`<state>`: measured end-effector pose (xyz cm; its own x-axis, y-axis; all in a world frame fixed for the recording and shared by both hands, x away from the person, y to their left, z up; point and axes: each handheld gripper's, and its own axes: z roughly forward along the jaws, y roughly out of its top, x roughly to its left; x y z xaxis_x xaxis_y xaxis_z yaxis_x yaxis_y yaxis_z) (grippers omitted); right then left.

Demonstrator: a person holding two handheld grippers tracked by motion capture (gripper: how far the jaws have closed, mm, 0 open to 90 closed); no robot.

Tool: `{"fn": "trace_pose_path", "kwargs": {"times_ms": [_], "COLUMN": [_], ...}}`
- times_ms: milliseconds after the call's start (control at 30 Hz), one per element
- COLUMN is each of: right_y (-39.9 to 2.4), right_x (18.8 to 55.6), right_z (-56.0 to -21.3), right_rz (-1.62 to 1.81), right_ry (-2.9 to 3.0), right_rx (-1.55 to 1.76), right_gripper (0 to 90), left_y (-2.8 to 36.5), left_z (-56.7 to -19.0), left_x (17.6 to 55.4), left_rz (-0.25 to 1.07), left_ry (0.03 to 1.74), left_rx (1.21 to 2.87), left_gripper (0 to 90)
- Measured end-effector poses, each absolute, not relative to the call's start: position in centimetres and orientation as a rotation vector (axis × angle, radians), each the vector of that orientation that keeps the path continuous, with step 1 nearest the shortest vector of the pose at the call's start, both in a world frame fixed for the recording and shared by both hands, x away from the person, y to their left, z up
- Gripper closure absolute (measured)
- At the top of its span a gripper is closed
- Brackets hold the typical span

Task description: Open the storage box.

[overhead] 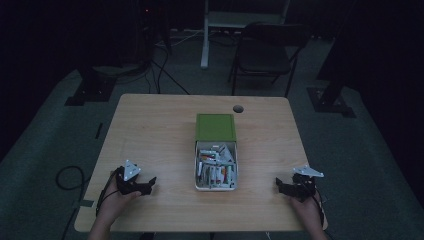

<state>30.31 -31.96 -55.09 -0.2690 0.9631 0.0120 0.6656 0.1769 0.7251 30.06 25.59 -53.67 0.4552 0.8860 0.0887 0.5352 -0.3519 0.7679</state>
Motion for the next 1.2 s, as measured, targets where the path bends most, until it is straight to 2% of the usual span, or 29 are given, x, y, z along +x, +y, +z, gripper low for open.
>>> {"fn": "trace_pose_path", "kwargs": {"times_ms": [267,533,767,1200], "right_y": [-32.0,-32.0,-32.0,-32.0], "right_x": [30.3,30.3,30.3,30.3], "right_z": [-55.1,-55.1,-55.1,-55.1], "right_rz": [0.872,0.872,0.872,0.872], "right_ry": [2.006,2.006,2.006,2.006], "right_rx": [1.530,1.530,1.530,1.530], "right_gripper": [12.5,12.4,12.4,12.4], "left_y": [27.2,27.8,27.7,27.5], "left_z": [-53.8,-54.3,-54.5,-54.6], "left_x": [30.2,30.2,30.4,30.6], "left_rz": [0.708,0.690,0.646,0.654], "left_ry": [1.387,1.510,1.551,1.573], "left_rx": [1.971,1.968,1.920,1.908], "left_gripper": [10.1,10.2,10.0,8.3]}}
